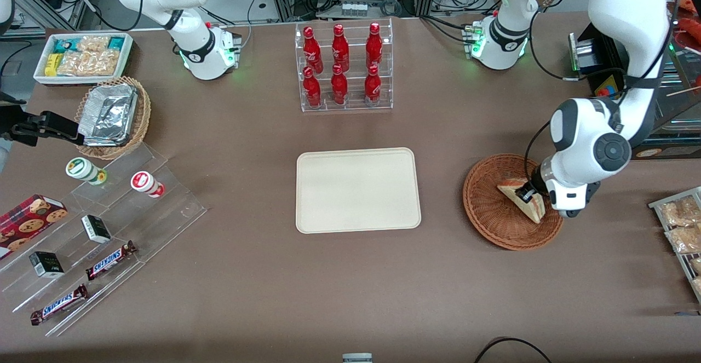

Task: Place sandwich from basket to tray
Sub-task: 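Lift the sandwich and carry it over the cream tray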

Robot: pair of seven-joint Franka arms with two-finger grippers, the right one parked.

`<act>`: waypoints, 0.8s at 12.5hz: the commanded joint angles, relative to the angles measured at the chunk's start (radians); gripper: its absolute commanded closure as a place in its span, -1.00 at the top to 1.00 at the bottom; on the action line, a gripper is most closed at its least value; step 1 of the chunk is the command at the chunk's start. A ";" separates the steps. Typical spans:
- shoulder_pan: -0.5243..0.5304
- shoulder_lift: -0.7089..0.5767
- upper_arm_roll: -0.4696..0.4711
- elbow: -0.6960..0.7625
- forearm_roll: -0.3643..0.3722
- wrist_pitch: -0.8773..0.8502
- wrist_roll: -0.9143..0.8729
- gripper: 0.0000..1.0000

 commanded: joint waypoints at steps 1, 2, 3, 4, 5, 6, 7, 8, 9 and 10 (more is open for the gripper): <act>-0.076 0.011 -0.001 0.162 0.002 -0.157 0.020 -1.00; -0.108 0.022 -0.001 0.199 0.002 -0.165 0.020 -1.00; -0.142 0.036 -0.001 0.231 0.002 -0.165 0.019 -1.00; -0.174 0.059 -0.001 0.258 0.001 -0.165 0.022 -1.00; -0.209 0.088 -0.001 0.291 -0.002 -0.167 0.017 -1.00; -0.257 0.114 -0.001 0.320 -0.006 -0.167 0.020 -1.00; -0.292 0.135 -0.001 0.335 -0.007 -0.165 0.028 -1.00; -0.343 0.161 -0.003 0.358 -0.006 -0.163 0.030 -1.00; -0.393 0.191 -0.001 0.396 0.002 -0.165 0.039 -1.00; -0.432 0.223 -0.001 0.433 -0.001 -0.165 0.065 -1.00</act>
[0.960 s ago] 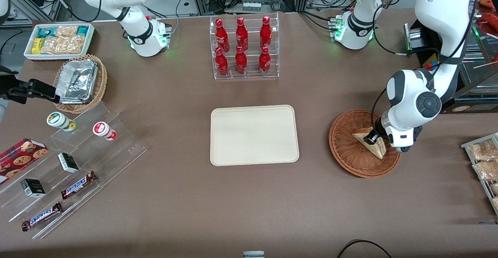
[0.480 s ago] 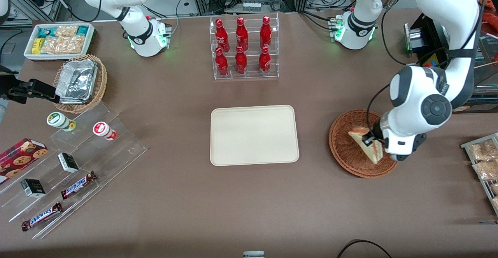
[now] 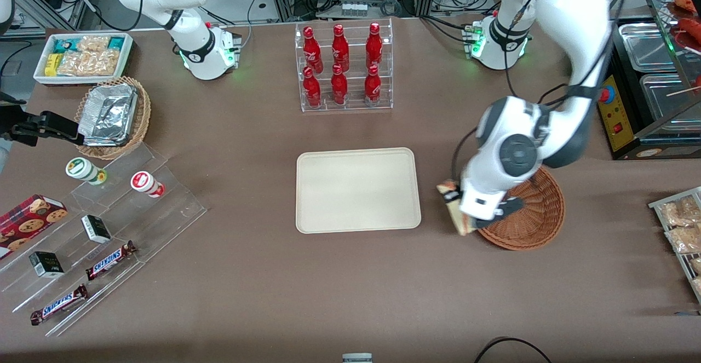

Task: Place sandwich from basket to tray
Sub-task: 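Lift the sandwich and carry it over the cream tray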

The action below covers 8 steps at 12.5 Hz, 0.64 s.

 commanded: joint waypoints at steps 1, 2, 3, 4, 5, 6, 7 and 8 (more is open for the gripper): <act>-0.111 0.094 0.015 0.131 -0.001 -0.025 0.036 -1.00; -0.163 0.130 0.015 0.168 0.001 -0.026 0.026 -1.00; -0.206 0.159 0.016 0.203 0.002 -0.026 -0.002 -1.00; -0.231 0.185 0.016 0.231 0.001 -0.026 -0.040 -1.00; -0.265 0.206 0.016 0.251 0.001 -0.026 -0.075 -1.00; -0.300 0.225 0.019 0.267 0.002 -0.026 -0.111 -1.00; -0.338 0.252 0.025 0.288 0.019 -0.026 -0.155 -1.00; -0.360 0.278 0.025 0.308 0.062 -0.029 -0.204 -1.00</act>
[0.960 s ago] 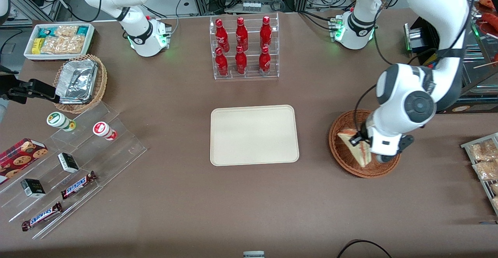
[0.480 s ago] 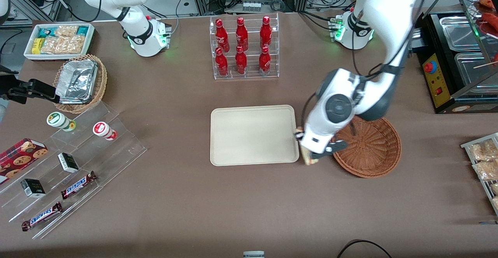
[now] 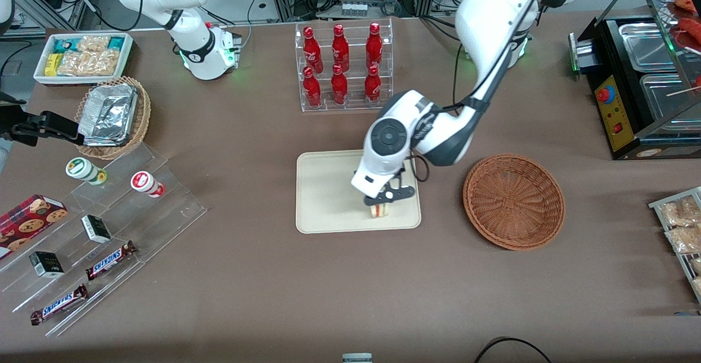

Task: Place sandwich from basket to tray
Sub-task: 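Lift the sandwich and carry it over the cream tray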

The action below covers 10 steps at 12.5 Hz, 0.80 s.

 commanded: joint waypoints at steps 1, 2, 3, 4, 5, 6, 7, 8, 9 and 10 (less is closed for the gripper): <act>-0.065 0.071 0.019 0.084 0.080 -0.029 -0.127 -1.00; -0.078 0.073 0.019 0.084 0.083 -0.027 -0.152 -1.00; -0.088 0.079 0.019 0.086 0.085 -0.025 -0.172 -1.00; -0.088 0.085 0.021 0.087 0.086 -0.025 -0.192 -1.00; -0.090 0.085 0.021 0.087 0.086 -0.025 -0.198 -1.00; -0.088 0.088 0.021 0.086 0.086 -0.022 -0.198 -1.00; -0.087 0.090 0.021 0.086 0.086 -0.016 -0.198 -0.89; -0.087 0.102 0.022 0.087 0.086 -0.013 -0.200 -0.60; -0.084 0.113 0.022 0.098 0.085 -0.013 -0.209 -0.09; -0.081 0.123 0.022 0.105 0.085 -0.013 -0.211 0.45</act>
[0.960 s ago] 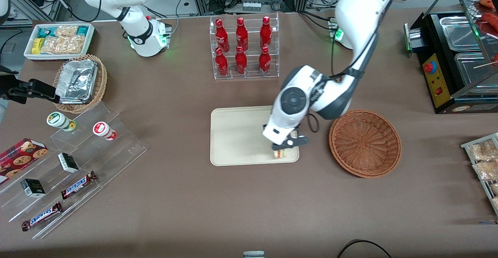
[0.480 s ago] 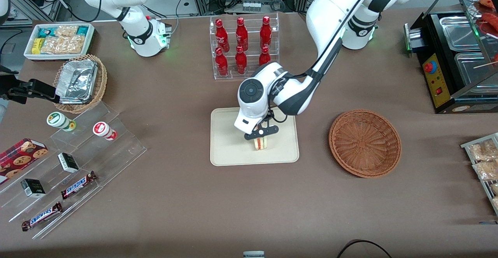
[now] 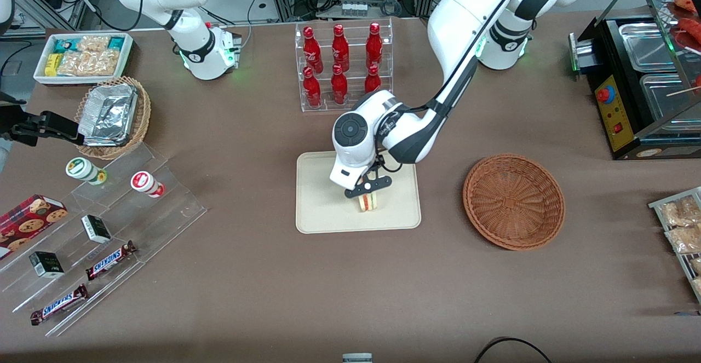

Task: Place sandwich from basket to tray
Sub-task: 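Lift the sandwich and carry it over the cream tray, then lower the sandwich onto the tray and open the left gripper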

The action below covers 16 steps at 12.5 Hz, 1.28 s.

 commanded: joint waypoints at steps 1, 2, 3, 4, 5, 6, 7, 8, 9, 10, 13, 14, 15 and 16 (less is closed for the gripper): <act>-0.006 0.041 0.008 0.054 0.014 -0.014 -0.034 0.99; -0.006 0.041 0.008 0.054 0.014 -0.014 -0.034 1.00; -0.005 0.041 0.008 0.054 0.014 -0.014 -0.033 1.00; -0.003 0.035 0.008 0.056 0.013 -0.014 -0.034 1.00; 0.003 0.024 0.008 0.069 0.008 -0.021 -0.034 1.00; 0.020 0.009 0.006 0.091 -0.003 -0.040 -0.033 1.00; 0.029 -0.018 0.005 0.098 -0.003 -0.081 -0.021 1.00; 0.031 -0.051 0.005 0.105 -0.003 -0.121 -0.017 1.00; 0.031 -0.089 0.005 0.109 -0.001 -0.159 -0.014 1.00; 0.031 -0.120 0.005 0.109 0.005 -0.185 -0.011 1.00; 0.073 -0.181 0.005 0.105 -0.003 -0.256 0.221 1.00; 0.102 -0.200 0.005 0.106 -0.001 -0.291 0.278 1.00; 0.110 -0.232 0.008 0.102 0.009 -0.322 0.306 1.00; 0.122 -0.253 0.012 0.092 0.017 -0.368 0.303 1.00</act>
